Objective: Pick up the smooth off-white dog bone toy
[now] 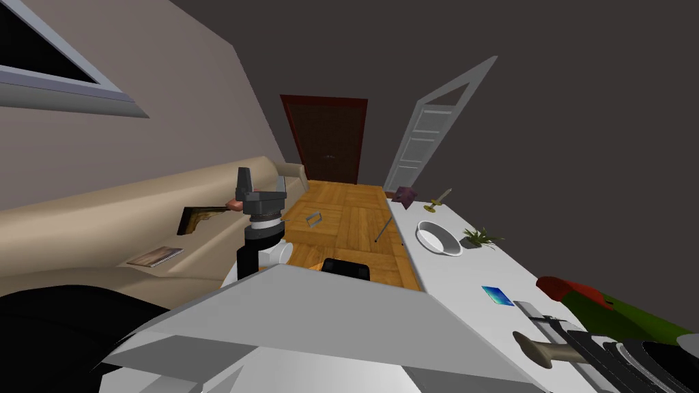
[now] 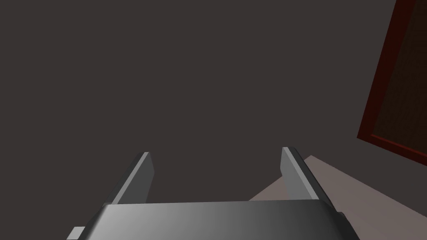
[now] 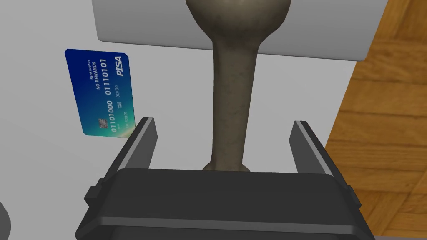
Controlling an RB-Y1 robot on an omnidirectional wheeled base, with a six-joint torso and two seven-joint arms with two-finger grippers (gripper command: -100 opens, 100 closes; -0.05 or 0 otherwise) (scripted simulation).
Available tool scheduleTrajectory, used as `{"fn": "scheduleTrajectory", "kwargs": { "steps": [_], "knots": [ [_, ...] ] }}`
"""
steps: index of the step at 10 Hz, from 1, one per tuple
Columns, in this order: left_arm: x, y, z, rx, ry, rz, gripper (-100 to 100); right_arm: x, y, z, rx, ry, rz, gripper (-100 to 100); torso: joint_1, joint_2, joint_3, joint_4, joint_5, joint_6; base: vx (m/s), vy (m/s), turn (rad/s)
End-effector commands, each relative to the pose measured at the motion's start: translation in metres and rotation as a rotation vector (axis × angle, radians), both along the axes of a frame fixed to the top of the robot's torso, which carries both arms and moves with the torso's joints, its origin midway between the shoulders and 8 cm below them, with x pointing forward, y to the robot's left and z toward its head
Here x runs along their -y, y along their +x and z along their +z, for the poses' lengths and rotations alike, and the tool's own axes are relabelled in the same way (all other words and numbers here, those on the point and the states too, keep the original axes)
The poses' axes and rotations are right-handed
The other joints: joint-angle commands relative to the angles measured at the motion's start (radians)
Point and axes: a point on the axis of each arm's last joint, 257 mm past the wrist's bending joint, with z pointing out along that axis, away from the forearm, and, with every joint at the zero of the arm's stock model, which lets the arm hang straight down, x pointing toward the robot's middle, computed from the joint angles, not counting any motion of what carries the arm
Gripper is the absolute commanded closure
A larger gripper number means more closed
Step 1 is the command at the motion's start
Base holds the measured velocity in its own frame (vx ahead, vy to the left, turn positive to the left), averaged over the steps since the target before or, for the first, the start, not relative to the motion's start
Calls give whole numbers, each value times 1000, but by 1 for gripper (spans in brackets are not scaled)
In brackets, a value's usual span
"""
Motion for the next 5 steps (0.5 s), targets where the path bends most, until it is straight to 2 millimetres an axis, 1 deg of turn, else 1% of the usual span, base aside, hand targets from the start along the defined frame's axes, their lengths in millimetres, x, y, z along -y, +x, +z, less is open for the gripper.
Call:
{"fn": "scheduleTrajectory", "kwargs": {
  "steps": [1, 2, 3, 5],
  "knots": [
    [0, 0, 0, 0, 0, 0, 0, 0, 0, 0, 0, 0, 0, -100, 0, 0, 0, 0, 0, 0, 0, 0, 0],
    [0, 0, 0, 0, 0, 0, 0, 0, 0, 0, 0, 1, 1, 0, 1, 0, 0, 0, 0, 0, 0, 0, 0],
    [0, 0, 0, 0, 0, 0, 0, -3, -3, -14, -3, 2, -4, -100, 1, 0, 0, 0, 0, 0, 0, -24, 37],
    [0, 0, 0, 0, 0, 0, 0, -6, -6, -27, -6, 3, -8, -100, -2, 0, 0, 0, -1, 0, 5, -44, 37]
  ]
}}
